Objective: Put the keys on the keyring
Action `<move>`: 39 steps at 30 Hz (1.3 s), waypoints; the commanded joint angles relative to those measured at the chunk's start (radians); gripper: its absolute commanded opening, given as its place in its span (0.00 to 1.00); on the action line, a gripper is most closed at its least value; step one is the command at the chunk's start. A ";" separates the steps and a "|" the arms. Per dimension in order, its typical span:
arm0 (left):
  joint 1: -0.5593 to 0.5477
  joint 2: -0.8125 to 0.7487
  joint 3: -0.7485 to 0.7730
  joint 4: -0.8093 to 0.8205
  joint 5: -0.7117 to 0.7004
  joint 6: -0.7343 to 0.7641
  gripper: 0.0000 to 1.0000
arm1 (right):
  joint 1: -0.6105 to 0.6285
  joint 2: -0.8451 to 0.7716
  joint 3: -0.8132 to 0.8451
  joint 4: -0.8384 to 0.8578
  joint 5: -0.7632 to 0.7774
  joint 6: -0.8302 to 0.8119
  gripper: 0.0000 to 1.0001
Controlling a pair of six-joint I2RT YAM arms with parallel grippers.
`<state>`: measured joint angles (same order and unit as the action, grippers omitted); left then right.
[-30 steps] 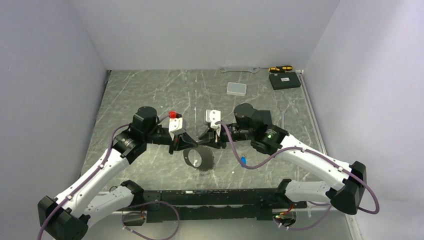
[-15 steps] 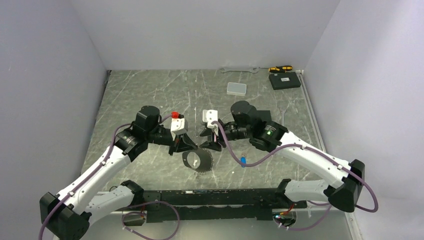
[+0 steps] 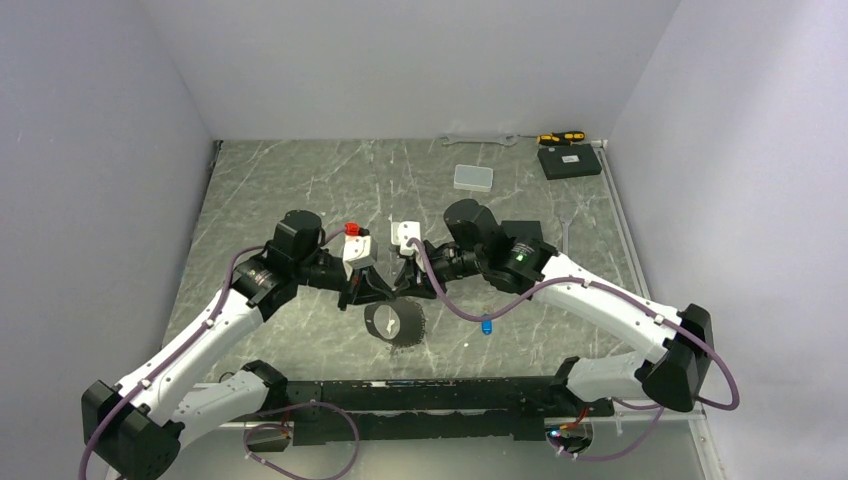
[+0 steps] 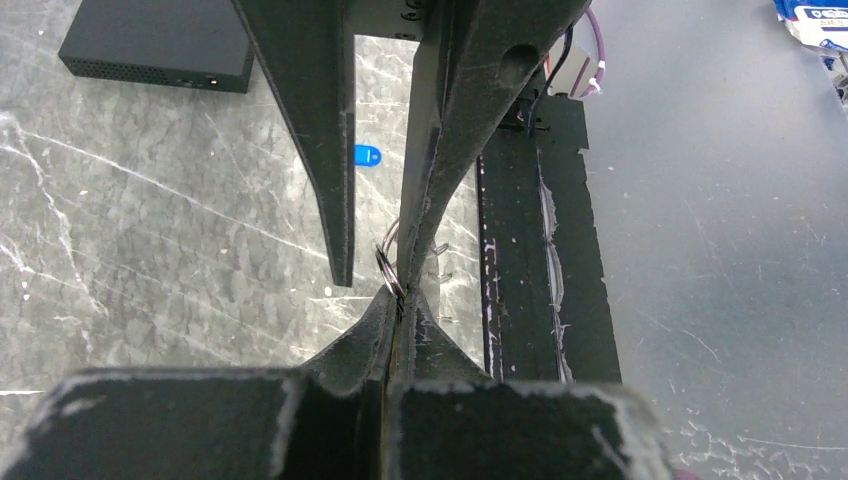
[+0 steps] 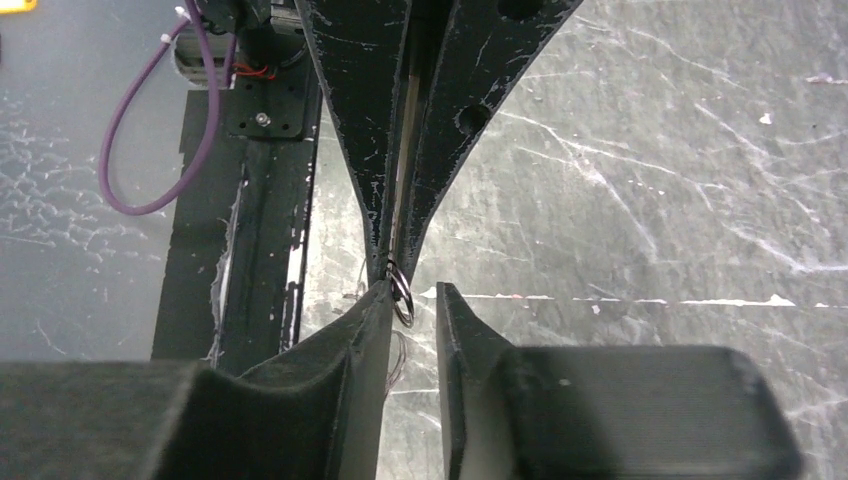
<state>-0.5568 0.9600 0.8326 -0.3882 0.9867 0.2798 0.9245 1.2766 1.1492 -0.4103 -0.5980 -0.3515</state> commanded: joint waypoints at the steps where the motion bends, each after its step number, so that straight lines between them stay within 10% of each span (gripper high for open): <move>1: 0.002 -0.007 0.046 0.012 0.041 0.028 0.00 | 0.004 -0.002 0.037 0.024 -0.032 -0.007 0.23; 11: 0.002 -0.006 0.047 0.009 0.013 0.026 0.00 | 0.004 -0.024 -0.003 0.064 -0.032 -0.005 0.00; 17: 0.002 -0.034 0.040 0.027 -0.039 0.004 0.45 | 0.004 -0.087 -0.068 0.163 0.012 0.015 0.00; 21: 0.002 -0.078 0.031 0.048 -0.081 -0.013 0.57 | 0.004 -0.147 -0.134 0.273 0.028 0.051 0.00; 39: 0.003 -0.172 -0.014 0.363 -0.159 -0.227 0.39 | 0.002 -0.341 -0.402 0.817 0.161 0.189 0.00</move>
<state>-0.5549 0.7532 0.8116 -0.1211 0.7860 0.1158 0.9264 0.9695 0.7715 0.1909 -0.4606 -0.2031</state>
